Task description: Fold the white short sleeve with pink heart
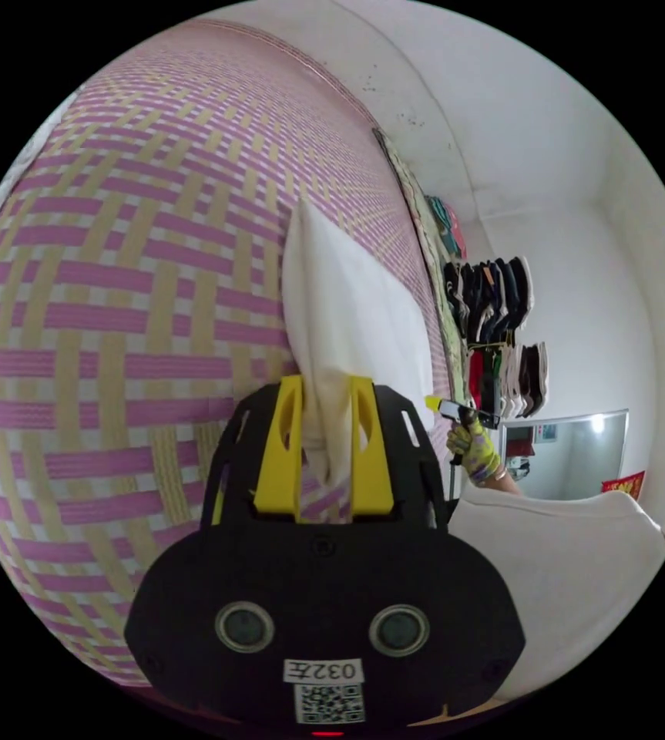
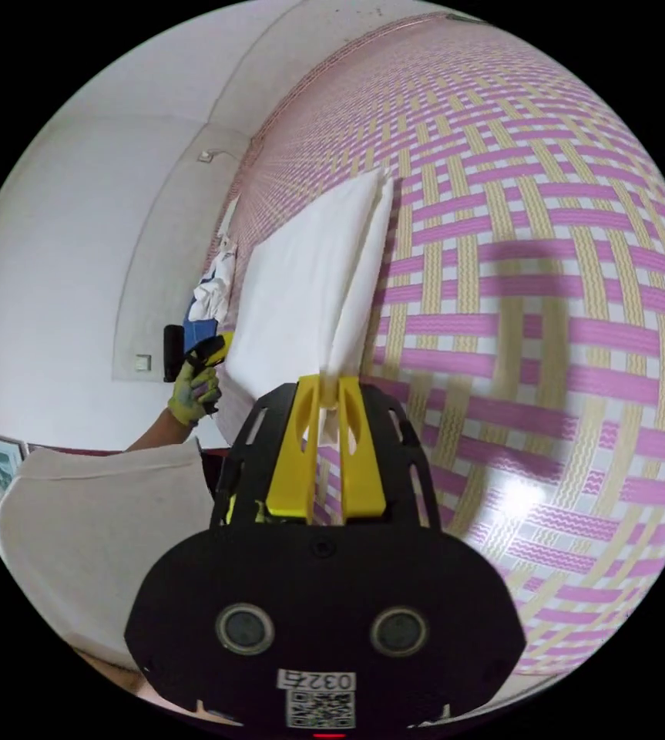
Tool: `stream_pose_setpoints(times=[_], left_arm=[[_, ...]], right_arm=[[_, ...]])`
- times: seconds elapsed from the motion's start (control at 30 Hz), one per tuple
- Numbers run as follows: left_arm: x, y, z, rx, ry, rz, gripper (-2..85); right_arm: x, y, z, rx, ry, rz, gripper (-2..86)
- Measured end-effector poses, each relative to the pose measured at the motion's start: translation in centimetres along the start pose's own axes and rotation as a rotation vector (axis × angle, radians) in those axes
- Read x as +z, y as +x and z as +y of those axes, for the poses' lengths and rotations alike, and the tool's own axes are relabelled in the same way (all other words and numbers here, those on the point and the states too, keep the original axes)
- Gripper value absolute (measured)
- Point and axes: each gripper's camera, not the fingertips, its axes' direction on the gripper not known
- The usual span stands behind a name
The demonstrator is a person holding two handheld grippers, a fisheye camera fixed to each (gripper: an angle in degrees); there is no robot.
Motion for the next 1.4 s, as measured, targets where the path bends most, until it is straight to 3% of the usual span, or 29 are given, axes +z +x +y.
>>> stream_pose_setpoints(times=[0.17,0.37,0.67,1.2,1.4], left_arm=[[2.6,4.0,2.5,0.124,-0.211,0.149,5.9],[-1.1,0.6,4.9,-0.107,0.017,0.289,6.6],[-3.2,1.8,0.8,-0.292,0.057,0.241,10.0],[-0.9,12.1,-8.4,-0.145,-0.074,0.163,5.7],[-0.6,14.9,-7.9,-0.191,-0.043,0.357,2.2]], right_arm=[[-4.7,3.5,2.7,0.169,0.152,0.107,7.4],[-8.2,6.8,6.9,0.235,0.232,-0.026,8.1],[-5.8,10.2,11.0,0.366,0.225,-0.252,12.1],[-1.8,11.9,11.9,0.370,0.246,-0.293,10.0],[-0.9,11.5,14.8,0.394,0.318,-0.264,5.0]])
